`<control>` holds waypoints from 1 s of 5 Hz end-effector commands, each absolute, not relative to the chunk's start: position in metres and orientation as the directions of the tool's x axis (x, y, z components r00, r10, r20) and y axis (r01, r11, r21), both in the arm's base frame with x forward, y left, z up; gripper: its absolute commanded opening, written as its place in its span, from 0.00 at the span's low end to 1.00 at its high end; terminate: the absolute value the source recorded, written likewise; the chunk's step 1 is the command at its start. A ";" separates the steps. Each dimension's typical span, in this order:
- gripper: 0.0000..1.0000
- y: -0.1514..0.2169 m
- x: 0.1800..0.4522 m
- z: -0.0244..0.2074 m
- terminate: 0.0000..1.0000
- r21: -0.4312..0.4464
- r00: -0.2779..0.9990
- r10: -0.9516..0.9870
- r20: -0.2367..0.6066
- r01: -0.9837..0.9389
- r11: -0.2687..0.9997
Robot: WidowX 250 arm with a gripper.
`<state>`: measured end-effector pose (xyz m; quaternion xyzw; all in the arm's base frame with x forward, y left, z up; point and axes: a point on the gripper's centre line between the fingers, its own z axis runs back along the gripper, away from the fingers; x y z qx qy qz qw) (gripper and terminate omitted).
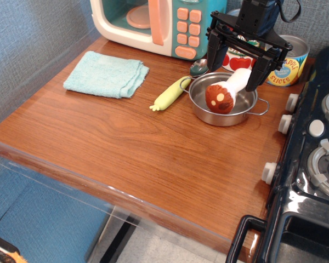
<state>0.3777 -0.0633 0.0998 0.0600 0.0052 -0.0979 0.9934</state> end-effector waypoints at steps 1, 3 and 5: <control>1.00 -0.063 0.378 0.100 0.00 0.118 0.981 -0.194 -0.022 0.195 0.974; 1.00 0.022 0.375 0.095 0.00 0.123 0.998 -0.011 -0.062 0.018 0.992; 1.00 0.110 0.361 0.086 0.00 0.194 0.989 0.151 -0.006 -0.147 0.970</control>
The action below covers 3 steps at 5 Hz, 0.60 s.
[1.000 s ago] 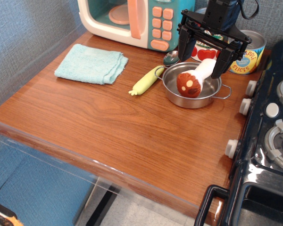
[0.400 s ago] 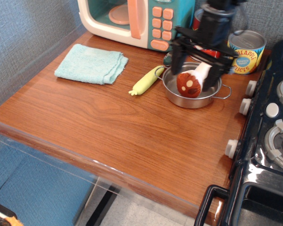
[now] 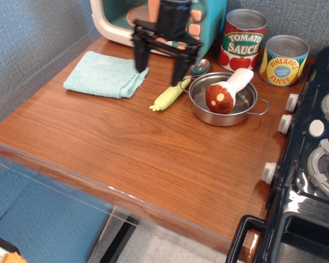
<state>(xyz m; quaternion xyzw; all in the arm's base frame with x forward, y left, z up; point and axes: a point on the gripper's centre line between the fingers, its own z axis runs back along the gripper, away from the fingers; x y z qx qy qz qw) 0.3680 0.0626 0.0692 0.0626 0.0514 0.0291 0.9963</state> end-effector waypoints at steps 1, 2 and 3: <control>1.00 0.141 0.351 0.084 0.00 0.240 0.972 0.224 0.063 -0.233 0.943; 1.00 0.160 0.354 0.077 0.00 0.236 0.954 0.288 0.082 -0.299 0.925; 1.00 0.180 0.360 0.069 0.00 0.222 0.939 0.335 0.078 -0.344 0.912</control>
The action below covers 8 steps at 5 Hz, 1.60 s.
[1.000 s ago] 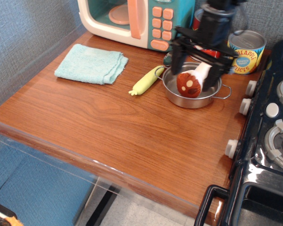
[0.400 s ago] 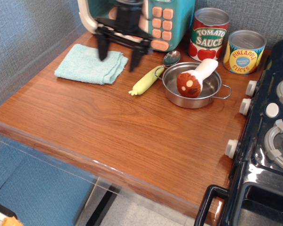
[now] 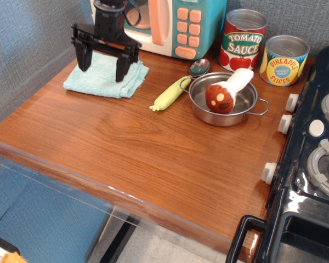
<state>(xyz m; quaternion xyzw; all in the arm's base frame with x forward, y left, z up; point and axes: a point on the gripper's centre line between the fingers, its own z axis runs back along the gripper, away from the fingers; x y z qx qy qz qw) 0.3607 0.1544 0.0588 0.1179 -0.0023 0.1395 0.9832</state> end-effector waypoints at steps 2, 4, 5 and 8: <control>1.00 0.207 0.387 0.059 0.00 0.188 0.938 0.332 0.096 -0.345 0.920; 1.00 0.182 0.422 0.052 0.00 0.147 0.973 0.175 0.149 -0.197 0.969; 1.00 0.172 0.425 0.054 0.00 0.153 0.978 0.129 0.162 -0.154 0.976; 1.00 0.173 0.362 0.032 0.00 0.152 0.996 0.075 0.051 -0.082 0.985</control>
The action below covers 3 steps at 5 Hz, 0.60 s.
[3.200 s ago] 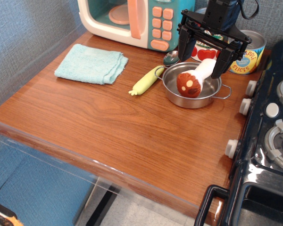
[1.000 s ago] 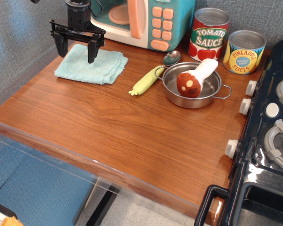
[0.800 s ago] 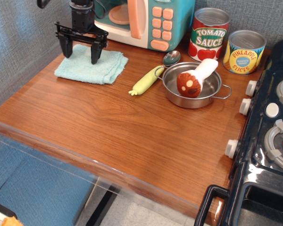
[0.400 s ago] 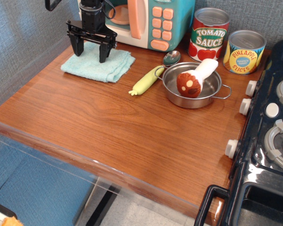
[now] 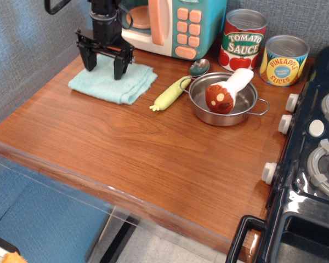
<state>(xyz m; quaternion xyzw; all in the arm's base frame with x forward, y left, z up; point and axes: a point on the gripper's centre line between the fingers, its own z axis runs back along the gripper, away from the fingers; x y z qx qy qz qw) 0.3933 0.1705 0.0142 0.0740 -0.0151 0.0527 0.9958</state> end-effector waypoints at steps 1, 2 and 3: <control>1.00 0.162 0.340 0.023 0.00 0.127 0.998 0.057 0.026 -0.060 0.990; 1.00 0.150 0.311 0.022 0.00 0.165 0.998 0.037 -0.041 -0.030 0.986; 1.00 0.143 0.286 0.026 0.00 0.186 0.995 0.067 -0.074 -0.052 0.981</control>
